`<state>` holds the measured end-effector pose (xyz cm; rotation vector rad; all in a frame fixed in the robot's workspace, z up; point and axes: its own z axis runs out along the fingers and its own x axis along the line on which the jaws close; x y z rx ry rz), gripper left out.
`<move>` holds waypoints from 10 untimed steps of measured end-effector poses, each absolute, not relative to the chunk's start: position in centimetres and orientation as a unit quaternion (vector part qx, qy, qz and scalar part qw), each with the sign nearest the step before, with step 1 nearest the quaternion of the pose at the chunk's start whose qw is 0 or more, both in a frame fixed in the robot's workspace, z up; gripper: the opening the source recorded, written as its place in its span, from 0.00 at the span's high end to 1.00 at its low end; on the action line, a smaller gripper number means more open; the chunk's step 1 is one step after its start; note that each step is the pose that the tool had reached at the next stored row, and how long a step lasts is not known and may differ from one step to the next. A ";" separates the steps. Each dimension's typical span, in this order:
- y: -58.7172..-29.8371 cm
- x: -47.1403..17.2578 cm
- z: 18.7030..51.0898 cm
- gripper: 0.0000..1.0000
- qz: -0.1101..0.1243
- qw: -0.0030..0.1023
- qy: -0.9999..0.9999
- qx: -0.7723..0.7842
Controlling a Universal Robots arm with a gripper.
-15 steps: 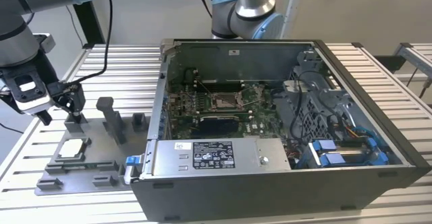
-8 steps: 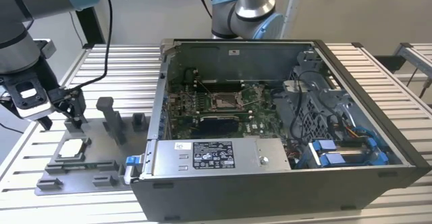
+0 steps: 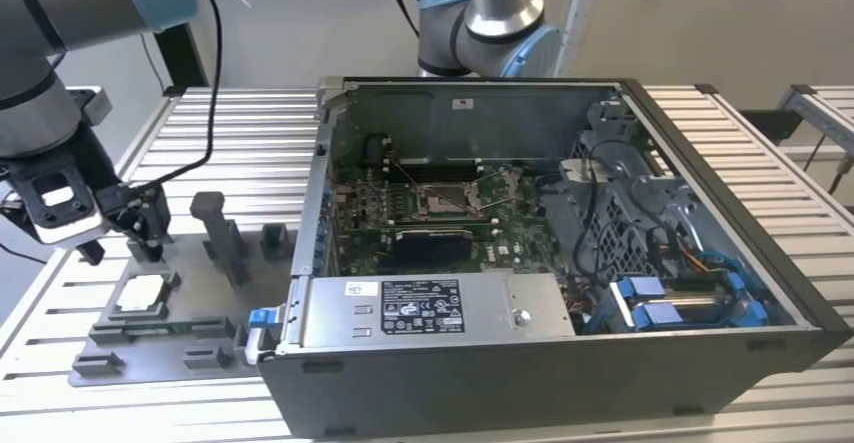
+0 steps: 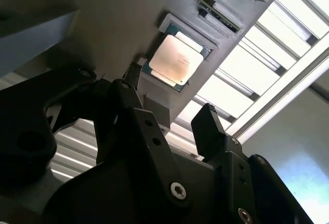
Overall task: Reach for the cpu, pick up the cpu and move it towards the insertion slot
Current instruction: 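Pick up the cpu and move it towards the insertion slot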
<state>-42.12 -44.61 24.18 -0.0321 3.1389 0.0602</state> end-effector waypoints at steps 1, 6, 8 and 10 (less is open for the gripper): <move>-44.7 -42.1 24.1 0.00 0.019 0.001 1.000 -0.010; -44.8 -42.1 23.5 0.00 0.019 0.001 1.000 -0.010; -44.9 -42.1 23.3 0.00 0.019 0.001 1.000 -0.009; -44.9 -42.1 23.2 0.00 0.019 0.001 1.000 -0.009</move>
